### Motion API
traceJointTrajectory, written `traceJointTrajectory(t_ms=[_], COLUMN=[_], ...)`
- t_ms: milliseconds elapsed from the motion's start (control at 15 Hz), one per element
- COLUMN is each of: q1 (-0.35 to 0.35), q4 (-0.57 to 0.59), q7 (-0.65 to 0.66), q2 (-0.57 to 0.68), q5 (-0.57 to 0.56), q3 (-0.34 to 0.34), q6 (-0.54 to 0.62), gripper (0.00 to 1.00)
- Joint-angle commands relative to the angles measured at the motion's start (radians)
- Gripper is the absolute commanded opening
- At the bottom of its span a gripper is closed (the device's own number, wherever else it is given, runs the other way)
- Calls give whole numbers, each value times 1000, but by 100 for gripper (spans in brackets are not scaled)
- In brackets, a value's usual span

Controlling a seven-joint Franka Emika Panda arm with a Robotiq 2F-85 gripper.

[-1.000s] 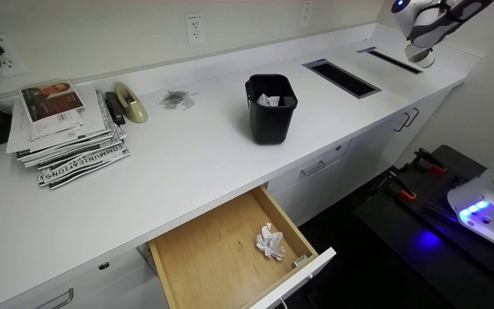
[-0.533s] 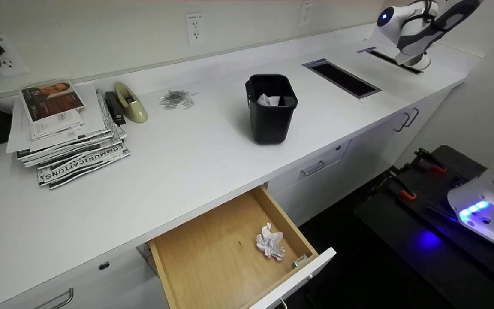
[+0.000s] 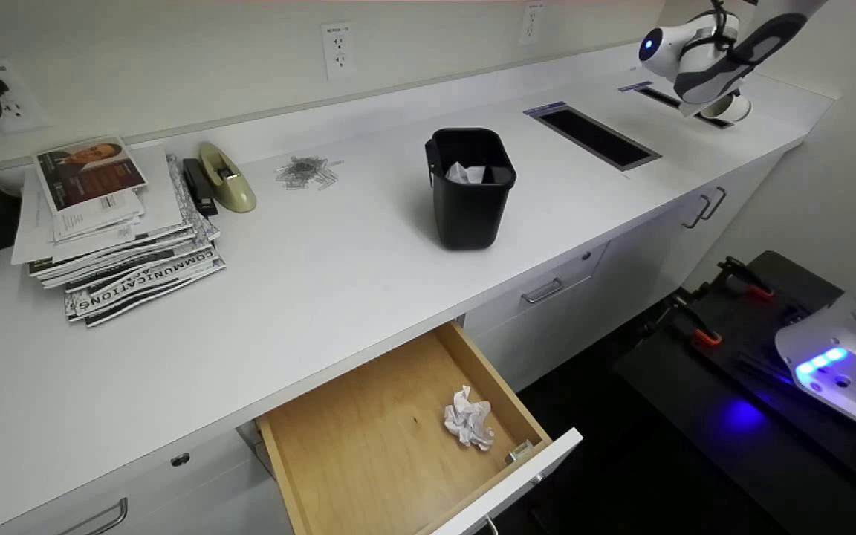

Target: Pour the contents of the white cup on the counter top

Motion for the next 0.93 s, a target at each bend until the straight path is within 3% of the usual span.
traceJointTrajectory(t_ms=[0,867], q1=[6,43], q4=[51,145], q7=[12,-15], q2=[48,157], q5=[-27,-64], q3=[1,22], q6=[-71,-264], gripper=[1,1])
